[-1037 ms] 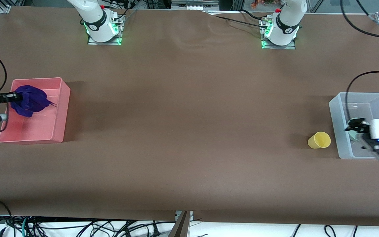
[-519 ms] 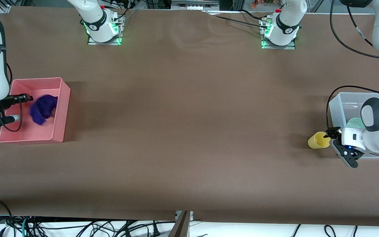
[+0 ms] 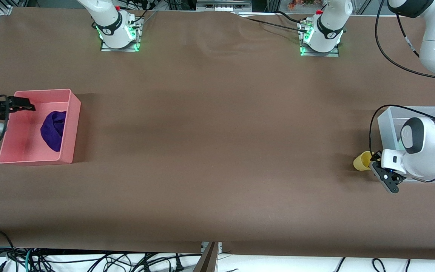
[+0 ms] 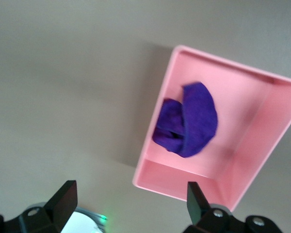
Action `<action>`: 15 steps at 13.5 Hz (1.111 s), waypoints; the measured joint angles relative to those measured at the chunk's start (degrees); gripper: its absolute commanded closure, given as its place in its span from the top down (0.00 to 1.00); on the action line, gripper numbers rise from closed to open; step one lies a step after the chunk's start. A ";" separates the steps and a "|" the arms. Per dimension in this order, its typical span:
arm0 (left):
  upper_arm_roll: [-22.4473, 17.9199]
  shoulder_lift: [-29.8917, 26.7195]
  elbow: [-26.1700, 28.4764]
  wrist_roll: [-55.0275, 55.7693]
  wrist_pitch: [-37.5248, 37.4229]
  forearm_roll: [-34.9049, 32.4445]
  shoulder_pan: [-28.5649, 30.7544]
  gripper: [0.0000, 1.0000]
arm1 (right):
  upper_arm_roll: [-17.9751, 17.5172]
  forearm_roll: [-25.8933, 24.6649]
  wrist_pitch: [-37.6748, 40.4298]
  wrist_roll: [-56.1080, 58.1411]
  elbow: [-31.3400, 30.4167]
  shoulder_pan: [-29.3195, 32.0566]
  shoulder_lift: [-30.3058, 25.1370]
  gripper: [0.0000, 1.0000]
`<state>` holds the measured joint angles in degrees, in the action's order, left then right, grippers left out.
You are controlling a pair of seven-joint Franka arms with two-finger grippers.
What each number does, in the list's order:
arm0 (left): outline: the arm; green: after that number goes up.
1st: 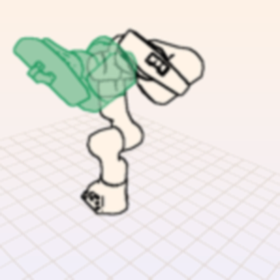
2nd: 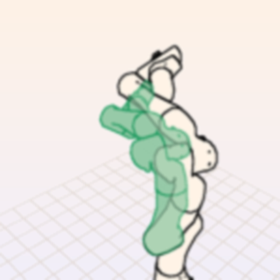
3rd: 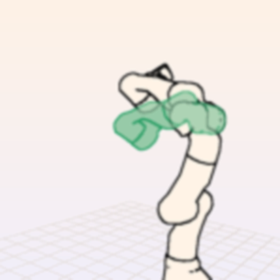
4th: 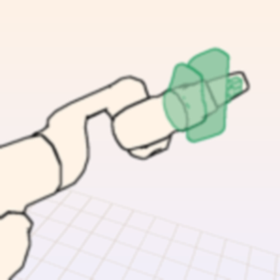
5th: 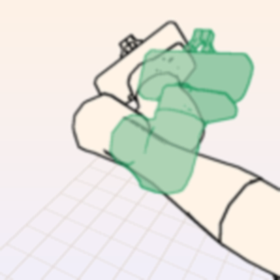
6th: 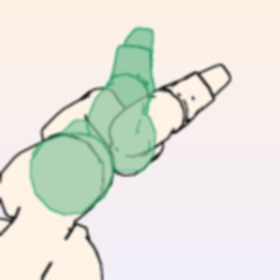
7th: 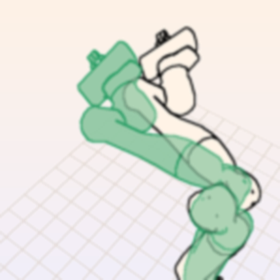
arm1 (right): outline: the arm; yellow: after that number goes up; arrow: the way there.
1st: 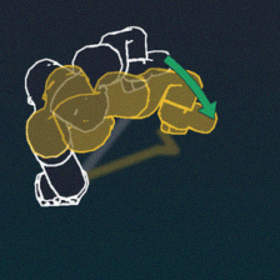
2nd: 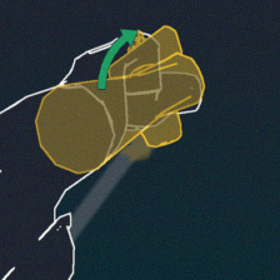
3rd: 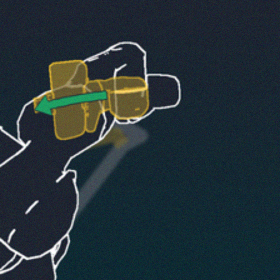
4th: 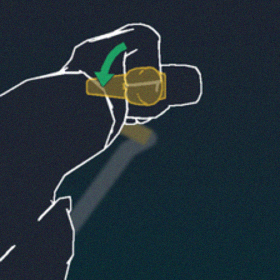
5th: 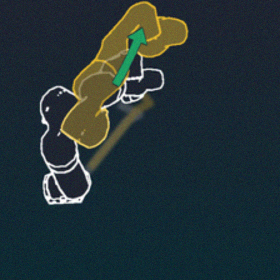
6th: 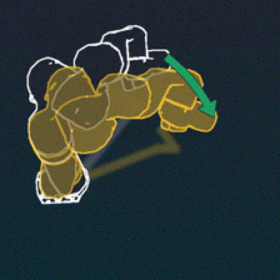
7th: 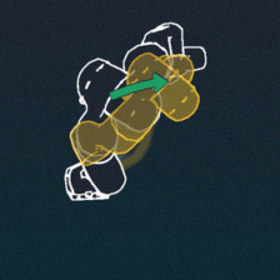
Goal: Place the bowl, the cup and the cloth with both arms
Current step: 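Release the cloth with the right gripper while the left gripper grasps the cup, then lift the yellow cup with the left gripper and lower it into the green bowl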
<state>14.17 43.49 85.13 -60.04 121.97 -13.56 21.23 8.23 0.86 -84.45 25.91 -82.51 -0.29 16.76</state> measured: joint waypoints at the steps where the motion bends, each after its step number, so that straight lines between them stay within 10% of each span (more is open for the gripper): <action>1: 0.00 -0.01 -0.01 0.00 0.00 0.00 0.00 0.00 | -2.09 0.00 0.13 -3.12 0.64 -0.19 -0.89 1.00; 9: 0.76 -7.70 -6.70 0.03 -18.52 0.01 0.20 0.00 | -4.13 -0.15 -10.08 -5.92 3.61 0.36 -5.04 1.00; 15: -0.23 -10.89 -8.29 -6.12 -24.43 -4.04 8.63 0.00 | -5.47 -3.83 -2.64 -14.04 3.62 0.17 -6.30 1.00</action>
<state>13.94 32.61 76.84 -66.15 97.55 -17.61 29.86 2.76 -2.98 -87.09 11.87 -78.89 -0.12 10.46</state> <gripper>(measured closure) 0.969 0.000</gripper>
